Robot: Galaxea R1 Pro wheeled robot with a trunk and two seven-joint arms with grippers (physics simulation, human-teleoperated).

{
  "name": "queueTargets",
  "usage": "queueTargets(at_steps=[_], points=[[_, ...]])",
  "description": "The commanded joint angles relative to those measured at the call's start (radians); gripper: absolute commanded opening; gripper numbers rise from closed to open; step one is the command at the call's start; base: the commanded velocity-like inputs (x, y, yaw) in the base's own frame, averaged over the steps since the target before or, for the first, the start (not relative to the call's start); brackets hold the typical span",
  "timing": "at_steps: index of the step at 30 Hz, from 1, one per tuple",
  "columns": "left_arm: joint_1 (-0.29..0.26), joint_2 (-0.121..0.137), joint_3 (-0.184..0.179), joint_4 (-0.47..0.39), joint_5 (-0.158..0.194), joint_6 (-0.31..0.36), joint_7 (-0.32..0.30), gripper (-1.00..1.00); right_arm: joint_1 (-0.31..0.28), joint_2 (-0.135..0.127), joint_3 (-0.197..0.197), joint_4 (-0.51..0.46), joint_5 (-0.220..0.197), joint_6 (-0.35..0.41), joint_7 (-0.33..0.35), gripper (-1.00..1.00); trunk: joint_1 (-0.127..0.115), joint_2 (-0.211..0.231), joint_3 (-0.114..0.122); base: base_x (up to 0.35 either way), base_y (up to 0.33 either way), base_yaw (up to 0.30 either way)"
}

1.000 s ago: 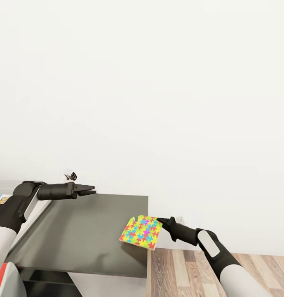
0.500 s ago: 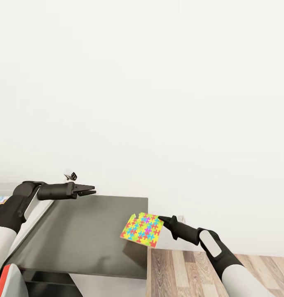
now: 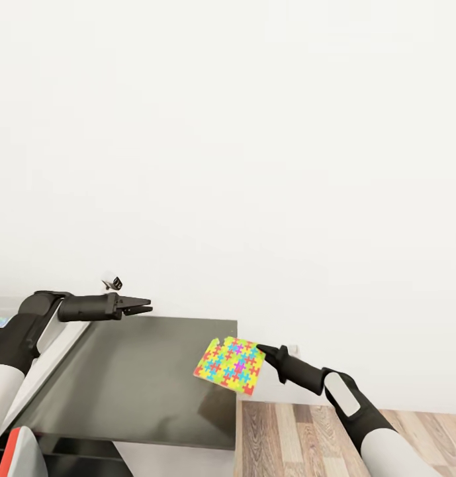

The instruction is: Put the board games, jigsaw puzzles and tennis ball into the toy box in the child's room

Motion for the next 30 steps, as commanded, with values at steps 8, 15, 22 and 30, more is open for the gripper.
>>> queueTargets(at_steps=[8, 15, 22, 30], points=[[-0.001, 0.002, -0.002, 0.0, 0.001, 0.012, -0.004, 1.0, 0.011, -0.026, 0.0, -0.119, 0.002, -0.046, 0.056, -1.0, -0.031, 0.055, 0.036, -0.093, 0.0, -0.055], [-0.001, 0.005, -0.001, -0.003, 0.003, 0.012, -0.004, 1.0, 0.01, -0.051, -0.001, -0.127, 0.006, -0.068, 0.185, -1.0, -0.057, 0.104, 0.069, -0.058, 0.0, -0.003], [-0.001, 0.056, -0.002, -0.01, 0.007, 0.012, -0.004, 1.0, 0.01, -0.055, -0.001, -0.128, 0.007, -0.072, 0.212, -1.0, -0.084, 0.153, 0.103, -0.003, 0.0, 0.0], [0.027, 0.112, 0.001, -0.097, 0.012, 0.016, -0.004, 1.0, 0.01, -0.056, -0.001, -0.128, 0.004, -0.082, 0.218, -1.0, -0.115, 0.209, 0.141, -0.047, 0.0, 0.0]])
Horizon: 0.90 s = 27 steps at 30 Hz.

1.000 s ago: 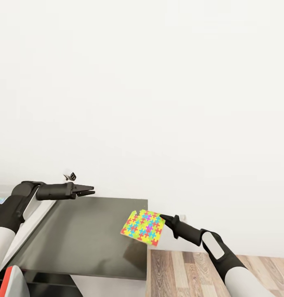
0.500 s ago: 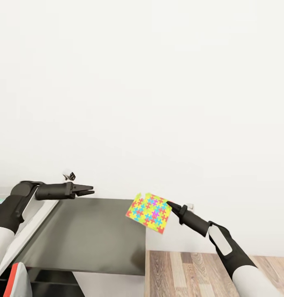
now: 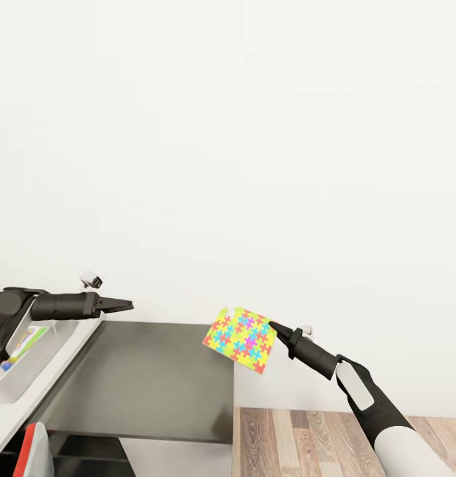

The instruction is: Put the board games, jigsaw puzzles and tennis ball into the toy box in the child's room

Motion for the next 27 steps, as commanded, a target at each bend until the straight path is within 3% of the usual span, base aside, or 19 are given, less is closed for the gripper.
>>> queueTargets(at_steps=[1, 4, 7, 10, 14, 27], points=[[0.007, 0.004, -0.001, -0.015, 0.001, 0.014, -0.004, 1.0, -0.001, 0.0, -0.001, 0.0, -0.002, 0.003, 0.002, -1.0, -0.004, 0.006, 0.003, -0.024, 0.0, 0.0], [0.049, 0.024, 0.008, -0.109, 0.004, 0.03, -0.004, 1.0, -0.001, 0.0, -0.001, -0.001, -0.004, -0.005, 0.003, -1.0, -0.015, 0.027, 0.018, -0.011, 0.0, 0.0], [0.068, 0.043, 0.011, -0.149, 0.015, 0.034, -0.004, 1.0, -0.001, 0.0, -0.001, -0.014, -0.003, -0.007, 0.021, -1.0, -0.027, 0.048, 0.032, -0.003, 0.0, 0.0], [0.077, 0.082, 0.016, -0.163, 0.072, 0.034, -0.004, 1.0, 0.012, -0.002, -0.001, -0.079, 0.001, -0.01, 0.073, -1.0, -0.038, 0.069, 0.046, 0.0, 0.0, 0.0], [0.079, 0.112, 0.017, -0.162, 0.098, 0.034, -0.004, 1.0, 0.033, -0.007, -0.001, -0.121, 0.003, -0.012, 0.087, -1.0, -0.053, 0.097, 0.066, 0.0, 0.0, 0.003], [0.08, 0.122, 0.018, -0.145, 0.106, 0.034, -0.004, 1.0, 0.04, -0.007, -0.001, -0.135, 0.005, -0.014, 0.088, -1.0, -0.103, 0.188, 0.126, 0.0, 0.0, 0.141]])
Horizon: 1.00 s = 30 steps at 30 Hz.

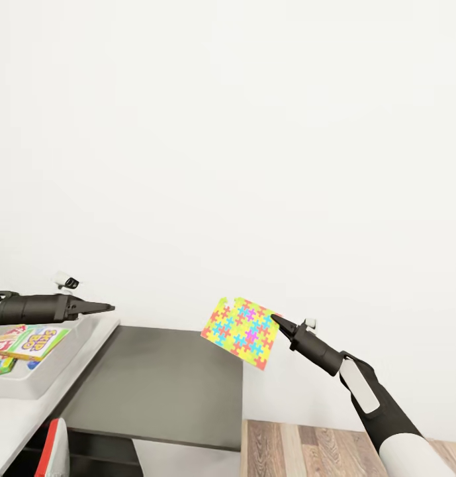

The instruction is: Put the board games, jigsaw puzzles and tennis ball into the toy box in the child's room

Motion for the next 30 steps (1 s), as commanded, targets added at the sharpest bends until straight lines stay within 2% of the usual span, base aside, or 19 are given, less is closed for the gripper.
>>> queueTargets(at_steps=[1, 15, 30], points=[[-0.001, 0.0, -0.002, 0.001, 0.0, 0.011, -0.004, 1.0, -0.001, 0.0, -0.001, 0.0, -0.004, 0.006, 0.001, -1.0, -0.003, 0.005, 0.002, 0.0, 0.0, 0.189], [-0.001, -0.004, -0.003, 0.001, 0.0, 0.011, -0.004, 1.0, -0.001, -0.001, -0.001, 0.0, -0.004, 0.006, 0.001, -1.0, -0.057, 0.103, 0.064, 0.0, 0.0, 0.201], [-0.001, -0.01, -0.003, 0.001, -0.001, 0.011, -0.004, 1.0, -0.001, -0.001, -0.001, -0.001, -0.004, 0.006, 0.002, -1.0, -0.057, 0.103, 0.083, 0.0, 0.0, 0.209]])
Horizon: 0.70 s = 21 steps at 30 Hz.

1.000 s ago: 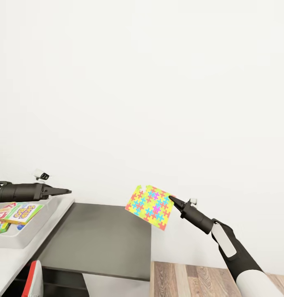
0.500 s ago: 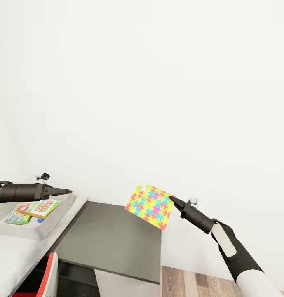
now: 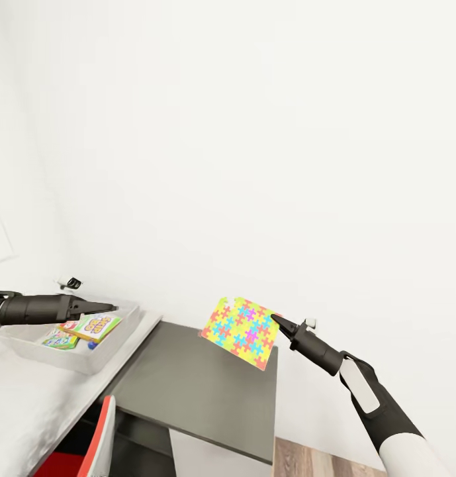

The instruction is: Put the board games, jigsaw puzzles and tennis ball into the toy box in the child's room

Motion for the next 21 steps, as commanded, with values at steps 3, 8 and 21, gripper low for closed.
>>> queueTargets(at_steps=[3, 8, 21], points=[[-0.001, 0.0, -0.002, 0.001, 0.0, 0.011, -0.004, 1.0, 0.0, 0.0, -0.001, 0.0, -0.004, 0.006, 0.001, -1.0, 0.0, -0.001, 0.003, 0.0, 0.0, 0.21], [-0.001, 0.0, -0.002, 0.001, 0.0, 0.011, -0.004, 1.0, 0.0, 0.0, -0.001, 0.0, -0.004, 0.005, 0.001, -1.0, 0.0, -0.001, 0.009, 0.0, 0.0, 0.213], [-0.001, 0.0, -0.003, 0.001, 0.0, 0.01, -0.004, 1.0, 0.0, 0.0, -0.001, -0.002, -0.004, -0.028, 0.004, -1.0, 0.0, -0.001, 0.014, 0.0, 0.0, 0.12]])
